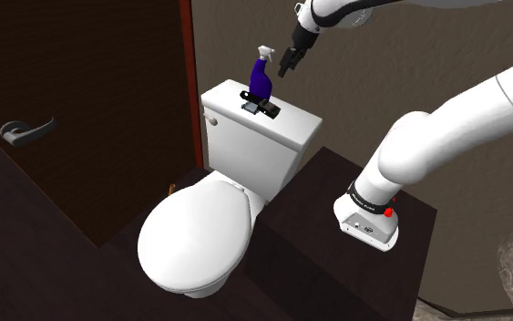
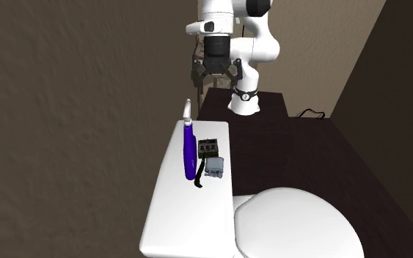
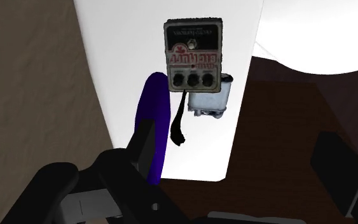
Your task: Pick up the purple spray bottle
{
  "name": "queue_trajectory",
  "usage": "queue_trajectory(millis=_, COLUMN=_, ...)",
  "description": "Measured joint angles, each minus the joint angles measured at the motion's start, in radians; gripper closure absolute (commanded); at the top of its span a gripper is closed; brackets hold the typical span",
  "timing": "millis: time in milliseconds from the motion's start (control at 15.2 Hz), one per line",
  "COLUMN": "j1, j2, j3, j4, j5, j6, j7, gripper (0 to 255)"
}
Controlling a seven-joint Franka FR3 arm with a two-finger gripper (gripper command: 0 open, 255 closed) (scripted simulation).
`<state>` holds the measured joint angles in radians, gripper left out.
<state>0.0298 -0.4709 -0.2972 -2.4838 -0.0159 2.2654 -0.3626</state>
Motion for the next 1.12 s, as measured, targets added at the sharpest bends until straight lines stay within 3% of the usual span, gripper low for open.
queue_trajectory(millis=330, j1=0.054, j2=0.183, j3=-0.106, j4=0.065, j5=0.102, j6=0.148, j7=-0.17, gripper=0)
queue_trajectory(millis=594, j1=0.106, j2=0.359, j3=-0.188, j4=0.151, j5=0.271, j6=0.237, j7=-0.362, gripper=0)
queue_trajectory(millis=1122, j1=0.121, j2=0.474, j3=-0.203, j4=0.162, j5=0.422, j6=0.317, j7=-0.501, gripper=0)
